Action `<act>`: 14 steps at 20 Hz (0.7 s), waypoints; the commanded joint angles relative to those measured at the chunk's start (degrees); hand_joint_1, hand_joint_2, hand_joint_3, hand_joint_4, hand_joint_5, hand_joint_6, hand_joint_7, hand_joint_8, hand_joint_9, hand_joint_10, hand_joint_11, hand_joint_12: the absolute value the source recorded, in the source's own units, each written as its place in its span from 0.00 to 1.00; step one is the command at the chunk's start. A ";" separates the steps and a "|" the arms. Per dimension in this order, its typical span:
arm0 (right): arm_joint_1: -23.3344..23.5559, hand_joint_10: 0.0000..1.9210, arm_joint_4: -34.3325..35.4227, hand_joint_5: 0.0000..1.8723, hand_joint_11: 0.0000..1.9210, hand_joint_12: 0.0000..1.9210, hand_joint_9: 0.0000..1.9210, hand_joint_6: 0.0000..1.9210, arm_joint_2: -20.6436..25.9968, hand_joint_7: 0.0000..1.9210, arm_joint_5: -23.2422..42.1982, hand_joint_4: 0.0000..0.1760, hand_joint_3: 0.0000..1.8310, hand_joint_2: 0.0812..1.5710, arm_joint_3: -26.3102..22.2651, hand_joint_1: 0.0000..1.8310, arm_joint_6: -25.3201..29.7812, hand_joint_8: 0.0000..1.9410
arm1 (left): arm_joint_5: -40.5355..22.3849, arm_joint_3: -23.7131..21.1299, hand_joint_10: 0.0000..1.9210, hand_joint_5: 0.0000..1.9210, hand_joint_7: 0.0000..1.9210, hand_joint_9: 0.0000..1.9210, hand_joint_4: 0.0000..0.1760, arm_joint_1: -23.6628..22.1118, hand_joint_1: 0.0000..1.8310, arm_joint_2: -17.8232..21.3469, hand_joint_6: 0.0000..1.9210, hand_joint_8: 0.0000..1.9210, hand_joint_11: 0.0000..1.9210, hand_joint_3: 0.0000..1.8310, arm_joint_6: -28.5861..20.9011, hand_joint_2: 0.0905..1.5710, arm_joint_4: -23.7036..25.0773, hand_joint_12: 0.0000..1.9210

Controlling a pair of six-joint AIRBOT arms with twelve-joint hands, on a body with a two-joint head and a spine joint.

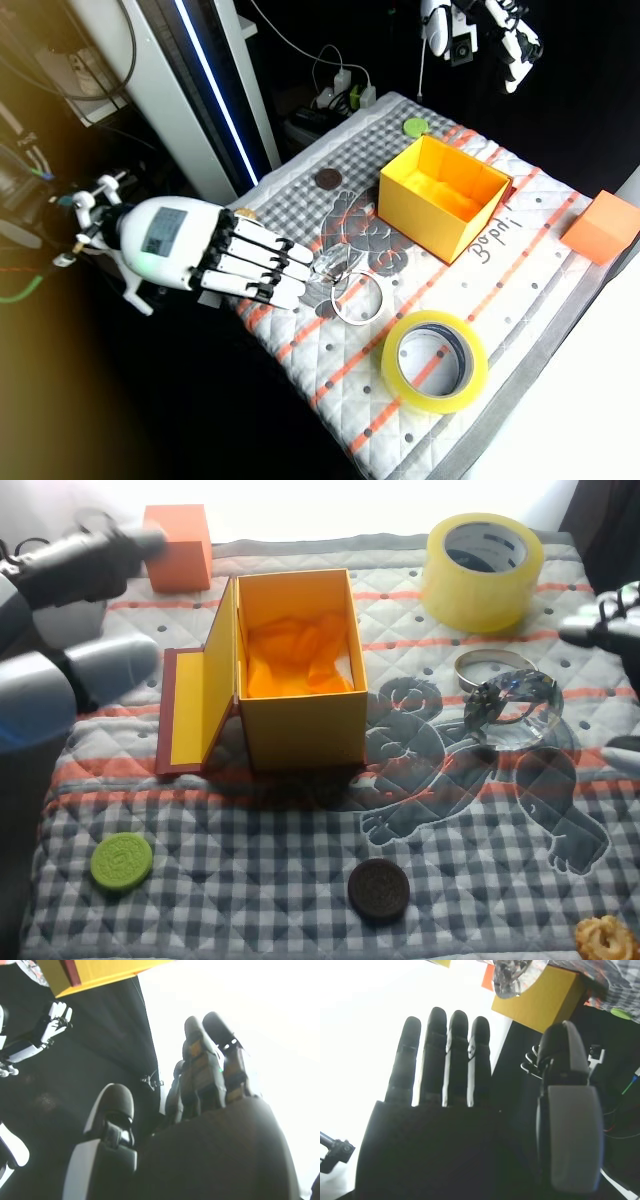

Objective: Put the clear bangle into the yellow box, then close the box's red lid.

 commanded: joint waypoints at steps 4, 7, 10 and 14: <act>2.85 0.00 0.39 0.11 0.02 0.24 0.12 0.00 -0.83 0.12 6.31 0.20 0.00 0.69 1.08 0.42 0.30 0.00 | -6.92 0.01 0.01 0.21 0.23 0.23 1.00 -0.68 0.15 -0.36 0.00 0.00 0.02 0.00 -0.25 0.77 0.34 0.46; 4.99 0.00 -0.15 0.09 0.03 0.24 0.12 0.00 -2.17 0.10 5.75 0.45 0.00 0.67 1.91 0.40 0.30 0.00 | -6.83 0.04 0.00 0.22 0.24 0.23 1.00 -0.68 0.16 -0.52 0.01 0.00 0.02 0.00 -0.25 0.76 0.31 0.46; 8.51 0.00 -0.64 0.07 0.01 0.23 0.09 0.00 -5.03 0.09 2.89 0.70 0.00 0.63 3.80 0.35 0.30 0.00 | -6.61 0.16 0.00 0.22 0.24 0.24 1.00 -0.67 0.17 -0.81 0.00 0.00 0.02 0.00 -0.26 0.76 0.19 0.46; 12.36 0.01 -1.28 0.11 0.07 0.26 0.15 0.00 -9.15 0.14 -4.12 0.97 0.00 0.57 7.45 0.29 0.30 0.00 | -6.40 0.27 0.00 0.21 0.22 0.23 1.00 -0.66 0.16 -0.94 0.00 0.00 0.02 0.00 -0.26 0.77 0.17 0.46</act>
